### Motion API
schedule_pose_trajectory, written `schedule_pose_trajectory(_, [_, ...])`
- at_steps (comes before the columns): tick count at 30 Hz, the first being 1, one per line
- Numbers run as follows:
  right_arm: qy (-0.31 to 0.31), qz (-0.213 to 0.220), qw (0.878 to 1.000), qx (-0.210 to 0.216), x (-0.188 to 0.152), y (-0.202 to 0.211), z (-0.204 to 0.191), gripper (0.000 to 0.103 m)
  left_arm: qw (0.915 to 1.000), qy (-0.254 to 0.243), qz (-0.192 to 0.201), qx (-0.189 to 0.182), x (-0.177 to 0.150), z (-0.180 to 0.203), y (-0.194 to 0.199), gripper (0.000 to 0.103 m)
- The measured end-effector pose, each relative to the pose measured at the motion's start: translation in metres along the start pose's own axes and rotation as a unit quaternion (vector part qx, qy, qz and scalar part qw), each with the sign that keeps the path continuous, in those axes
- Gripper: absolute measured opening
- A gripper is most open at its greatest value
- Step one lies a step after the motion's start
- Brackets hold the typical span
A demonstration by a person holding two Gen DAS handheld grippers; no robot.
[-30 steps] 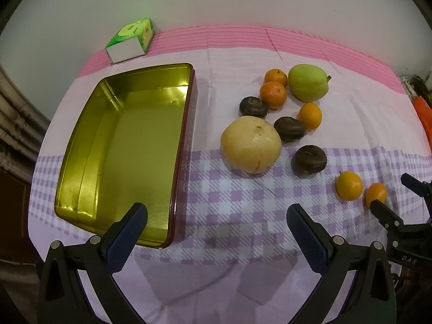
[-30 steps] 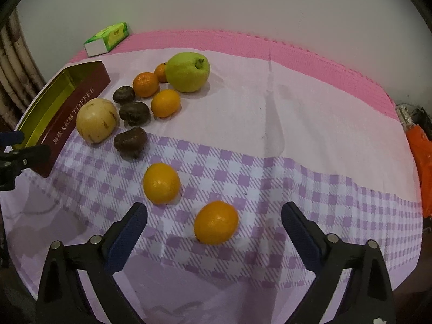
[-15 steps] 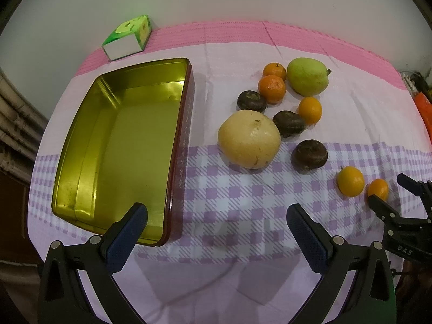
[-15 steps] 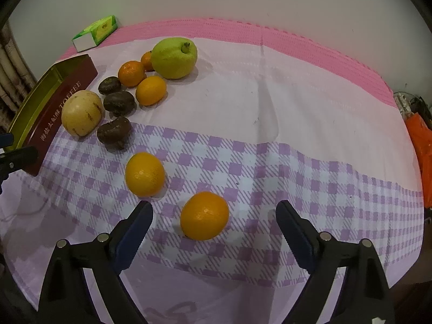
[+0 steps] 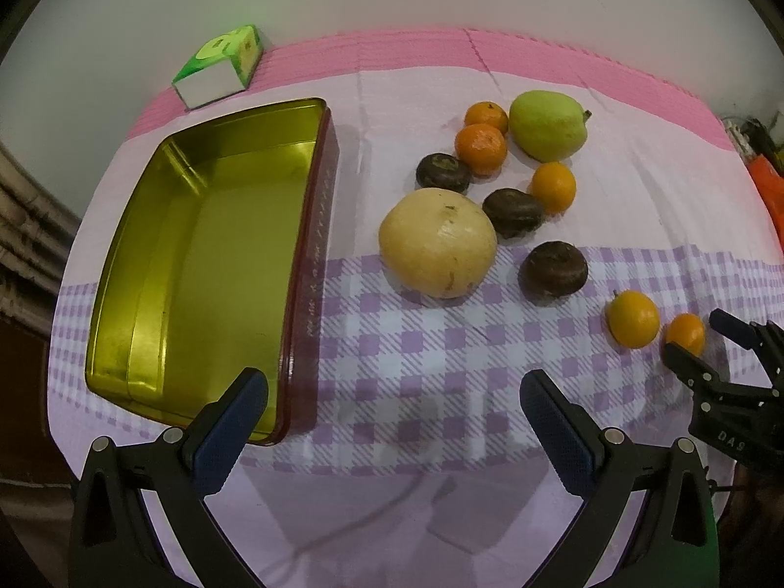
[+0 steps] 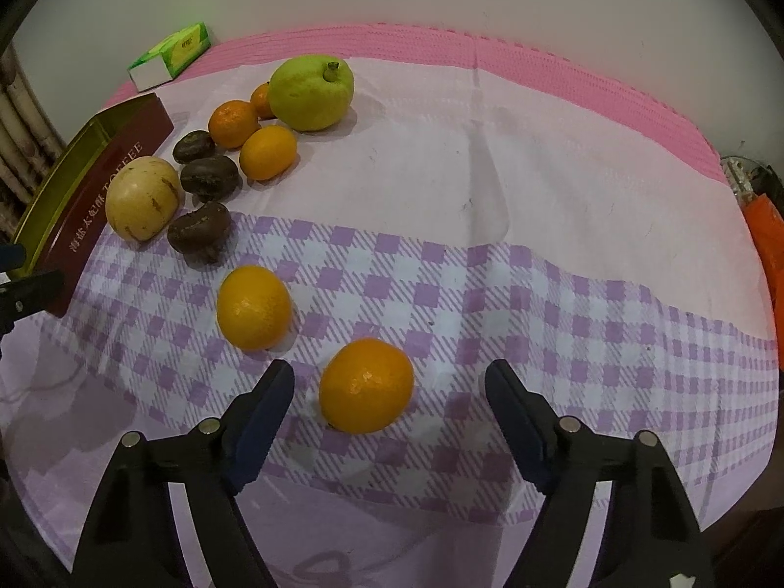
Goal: Organize fruits
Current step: 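Close the right gripper around the orange, then grasp the second orange with the left gripper while the right holds its orange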
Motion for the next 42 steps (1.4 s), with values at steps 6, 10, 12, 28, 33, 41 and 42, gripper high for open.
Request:
schedule_pose_trajectory(6, [-0.002, -0.003, 1.0, 0.007, -0.001, -0.005, 0.002, 0.074, 0.9999, -0.009, -0.004, -0.002, 0.0, 0.005, -0.003, 0.102])
schedule_pose_trajectory(10, [0.0, -0.003, 1.0, 0.011, -0.001, -0.008, 0.0, 0.068, 0.9998, -0.016, -0.008, -0.002, -0.001, 0.01, -0.005, 0.102])
schedule_pose_trajectory(12, [-0.001, -0.002, 1.0, 0.014, -0.001, -0.008, 0.0, 0.068, 0.9998, -0.02, -0.008, -0.003, -0.001, 0.012, -0.006, 0.102])
schedule_pose_trajectory(28, [-0.017, -0.001, 0.999, 0.032, -0.001, -0.011, 0.008, 0.036, 0.998, -0.049, -0.022, -0.033, 0.004, 0.041, -0.013, 0.102])
schedule_pose_trajectory(33, [-0.014, -0.005, 0.999, 0.034, -0.002, -0.01, 0.009, 0.036, 0.9972, -0.059, -0.029, -0.036, 0.003, 0.05, -0.016, 0.102])
schedule_pose_trajectory(41, [-0.008, -0.005, 1.0, 0.03, -0.003, -0.009, 0.007, 0.037, 0.9959, -0.073, -0.033, -0.041, 0.002, 0.063, -0.016, 0.102])
schedule_pose_trajectory(42, [-0.005, -0.005, 1.0, 0.029, -0.004, -0.009, 0.006, 0.037, 0.9957, -0.076, -0.034, -0.042, 0.002, 0.066, -0.017, 0.102])
Point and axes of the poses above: each gripper's, at about its wrist camera, not at the fingertips, and y roughly against the way its jaws point, z to its right, x to its top, the point moved 1 cm from there along -y, roughly the way its jaws point, and after that the axes turned 8 degrees about y, right-handed, at the moved point
